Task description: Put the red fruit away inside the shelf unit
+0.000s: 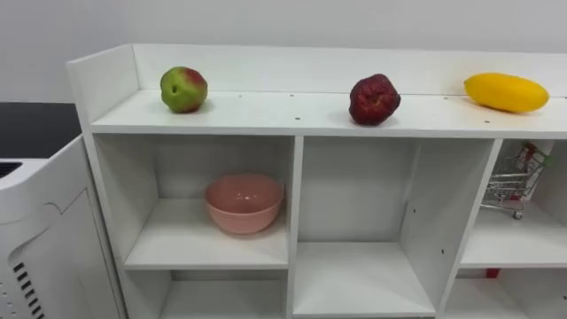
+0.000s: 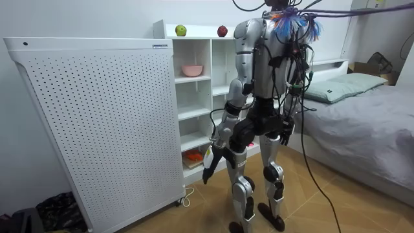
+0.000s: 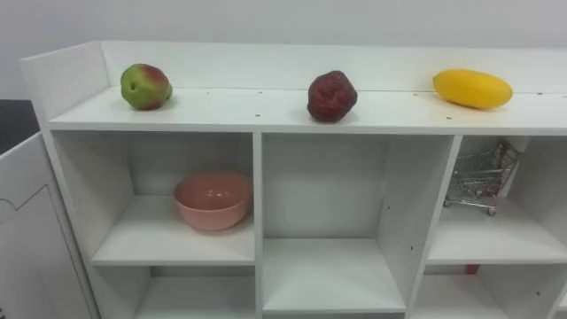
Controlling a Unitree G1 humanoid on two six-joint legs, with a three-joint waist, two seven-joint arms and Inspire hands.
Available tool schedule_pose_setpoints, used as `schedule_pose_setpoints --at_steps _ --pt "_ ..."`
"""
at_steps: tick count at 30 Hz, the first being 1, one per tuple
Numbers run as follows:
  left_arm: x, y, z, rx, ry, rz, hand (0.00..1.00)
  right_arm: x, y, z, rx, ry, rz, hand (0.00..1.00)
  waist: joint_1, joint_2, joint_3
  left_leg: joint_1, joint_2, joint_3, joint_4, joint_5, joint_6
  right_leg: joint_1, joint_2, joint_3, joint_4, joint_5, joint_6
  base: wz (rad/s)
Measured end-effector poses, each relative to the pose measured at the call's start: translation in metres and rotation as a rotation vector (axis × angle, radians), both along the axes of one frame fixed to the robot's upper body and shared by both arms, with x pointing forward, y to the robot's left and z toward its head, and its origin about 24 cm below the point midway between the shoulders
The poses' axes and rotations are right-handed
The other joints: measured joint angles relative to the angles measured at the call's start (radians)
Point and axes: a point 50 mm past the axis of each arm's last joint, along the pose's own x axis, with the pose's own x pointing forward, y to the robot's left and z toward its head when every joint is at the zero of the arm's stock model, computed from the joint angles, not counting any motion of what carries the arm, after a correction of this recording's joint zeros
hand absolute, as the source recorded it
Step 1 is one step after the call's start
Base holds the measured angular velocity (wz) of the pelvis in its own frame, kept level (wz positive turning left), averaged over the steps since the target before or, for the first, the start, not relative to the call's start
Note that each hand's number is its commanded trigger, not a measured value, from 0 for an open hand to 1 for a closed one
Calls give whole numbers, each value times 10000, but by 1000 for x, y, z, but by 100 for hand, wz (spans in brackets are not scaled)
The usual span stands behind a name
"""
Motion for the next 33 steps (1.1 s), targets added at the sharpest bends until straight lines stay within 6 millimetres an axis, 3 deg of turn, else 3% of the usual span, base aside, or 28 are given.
schedule_pose_setpoints --at_steps 20,23,26,28,31,33 --pt "-5 0 0 -115 -162 534 0 2 -2 1 -726 -50 -513 0 6 18 -33 123 19 174 1 -2 4 -6 0 145 166 -1 2 -2" --pt "3 -1 0 -199 -591 620 0 23 -5 5 -1043 -908 -612 0 -1 40 -31 100 24 183 19 -2 4 -39 5 126 184 0 1 0" --pt "11 0 2 -56 -1077 537 0 65 -9 19 -1643 -2692 -353 0 -9 -2 -67 69 25 210 21 0 5 -113 6 140 219 1 1 -3" --pt "15 2 3 116 -1371 640 0 108 -8 42 -2161 -4720 -143 0 1 29 -46 50 22 216 23 3 8 -164 10 199 239 5 4 -4" --pt "17 4 4 285 -1551 451 0 152 -3 83 -2791 -7358 433 0 13 58 -73 66 19 213 4 3 8 -156 13 220 207 10 8 0" --pt "18 4 5 378 -1694 427 0 170 0 107 -3180 -8661 783 0 29 68 -72 75 19 221 -16 3 8 -159 16 241 206 11 8 0"
